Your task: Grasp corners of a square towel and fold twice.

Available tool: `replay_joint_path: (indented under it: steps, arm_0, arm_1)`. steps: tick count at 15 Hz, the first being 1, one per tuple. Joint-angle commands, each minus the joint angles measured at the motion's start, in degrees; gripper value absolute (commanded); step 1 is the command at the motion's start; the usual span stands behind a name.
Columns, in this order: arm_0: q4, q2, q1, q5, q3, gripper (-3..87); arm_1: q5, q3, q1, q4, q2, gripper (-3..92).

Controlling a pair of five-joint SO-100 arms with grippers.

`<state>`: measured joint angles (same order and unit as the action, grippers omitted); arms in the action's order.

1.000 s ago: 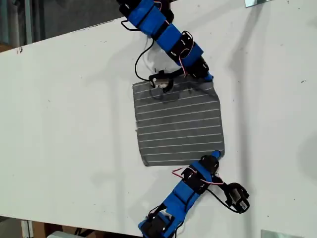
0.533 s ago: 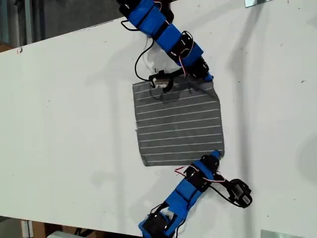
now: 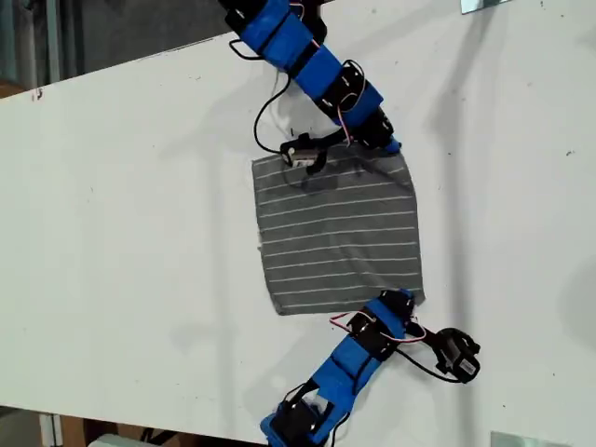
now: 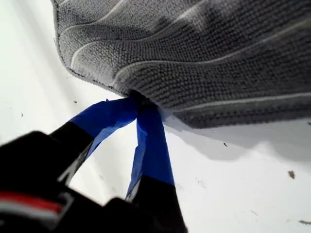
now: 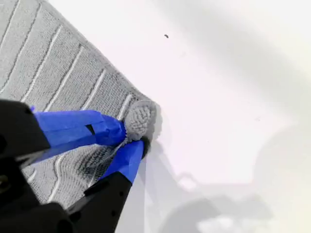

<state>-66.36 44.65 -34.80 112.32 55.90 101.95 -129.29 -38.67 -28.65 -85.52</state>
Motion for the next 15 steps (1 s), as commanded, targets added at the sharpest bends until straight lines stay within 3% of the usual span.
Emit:
replay_joint_path:
  steps: [1, 6, 15]
  arm_0:
    - [-3.43, 1.14, -0.62, 1.14, -0.53, -0.1]
    - [-18.37, 7.03, 3.6, -2.2, -4.92, -0.2]
    - [-27.07, 22.15, 10.63, -16.17, -6.86, -0.2]
  arm_1:
    - [-0.7, 2.29, 0.18, -3.69, -0.18, -0.1]
    - [-5.98, 15.64, 3.43, -24.43, -4.57, -0.1]
    - [-12.92, 30.32, 8.26, -40.61, -13.54, -0.1]
